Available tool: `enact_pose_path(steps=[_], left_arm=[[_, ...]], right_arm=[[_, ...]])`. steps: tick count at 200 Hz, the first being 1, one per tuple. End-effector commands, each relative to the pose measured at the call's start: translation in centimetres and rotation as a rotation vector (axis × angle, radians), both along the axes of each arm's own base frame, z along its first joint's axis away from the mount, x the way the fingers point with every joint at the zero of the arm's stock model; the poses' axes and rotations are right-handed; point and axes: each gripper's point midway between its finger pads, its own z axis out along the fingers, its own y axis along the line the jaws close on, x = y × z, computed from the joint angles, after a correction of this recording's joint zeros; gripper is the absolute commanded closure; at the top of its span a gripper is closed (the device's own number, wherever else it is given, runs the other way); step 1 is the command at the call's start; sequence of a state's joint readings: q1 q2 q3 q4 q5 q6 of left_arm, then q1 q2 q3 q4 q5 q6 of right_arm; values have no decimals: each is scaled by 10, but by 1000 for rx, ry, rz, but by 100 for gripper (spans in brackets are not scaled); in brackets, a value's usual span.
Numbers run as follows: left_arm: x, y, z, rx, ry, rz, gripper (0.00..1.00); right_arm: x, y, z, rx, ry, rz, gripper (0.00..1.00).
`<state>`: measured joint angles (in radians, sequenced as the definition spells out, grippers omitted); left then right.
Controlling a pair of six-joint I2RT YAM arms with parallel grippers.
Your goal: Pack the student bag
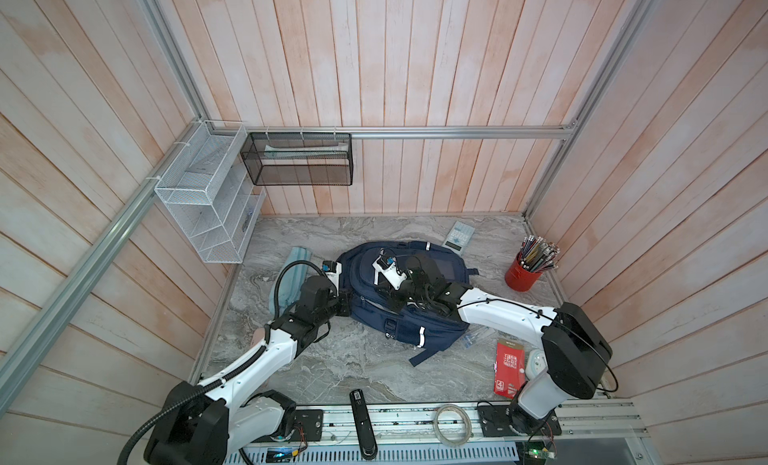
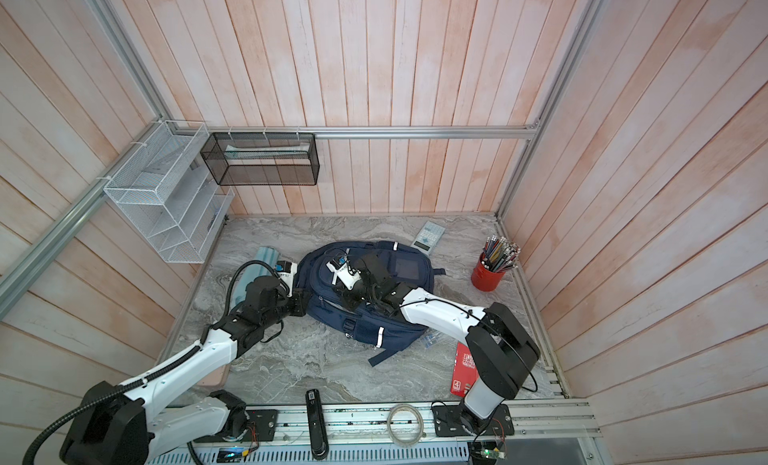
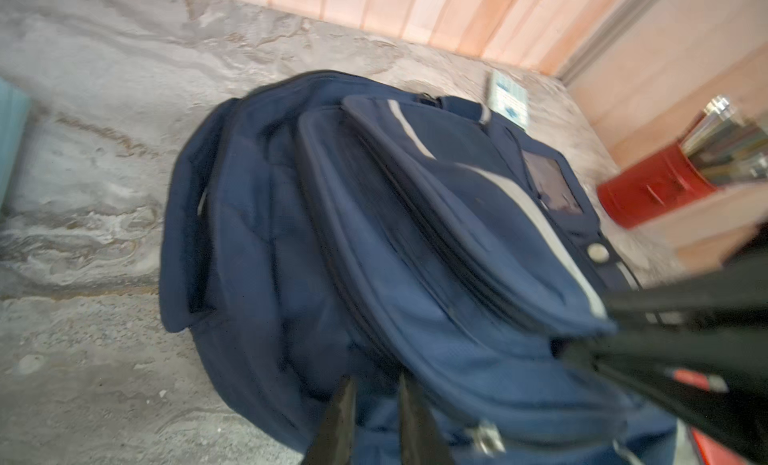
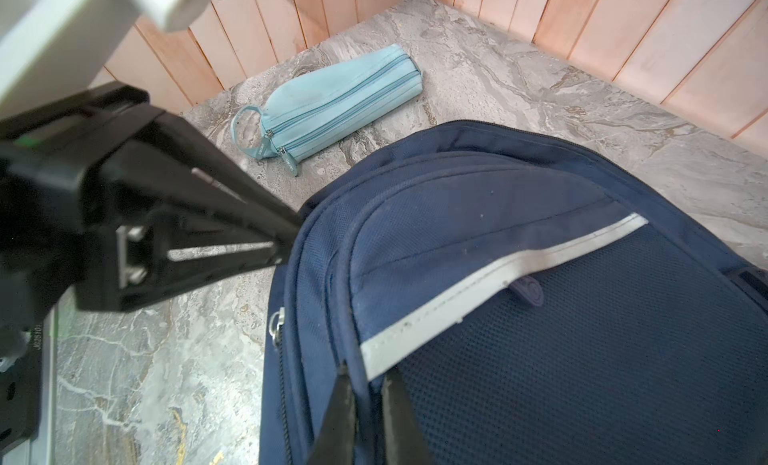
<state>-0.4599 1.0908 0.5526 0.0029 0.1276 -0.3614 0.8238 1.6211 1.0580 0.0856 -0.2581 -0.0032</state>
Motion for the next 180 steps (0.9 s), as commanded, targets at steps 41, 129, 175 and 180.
enact_pose_path(steps=[41, 129, 175, 180], left_arm=[[-24, -32, -3, 39, -92, -120, 71], [-8, -34, -18, 118, -61, -90, 71], [1, -42, -18, 120, -60, -87, 69], [2, -42, -18, 124, -58, -82, 69]], right_arm=[[-2, 0, 27, 85, -30, 18, 100], [-5, 3, 25, 94, -9, 34, 100], [-8, 7, 22, 101, 18, 57, 100], [-8, 7, 21, 99, 18, 58, 100]])
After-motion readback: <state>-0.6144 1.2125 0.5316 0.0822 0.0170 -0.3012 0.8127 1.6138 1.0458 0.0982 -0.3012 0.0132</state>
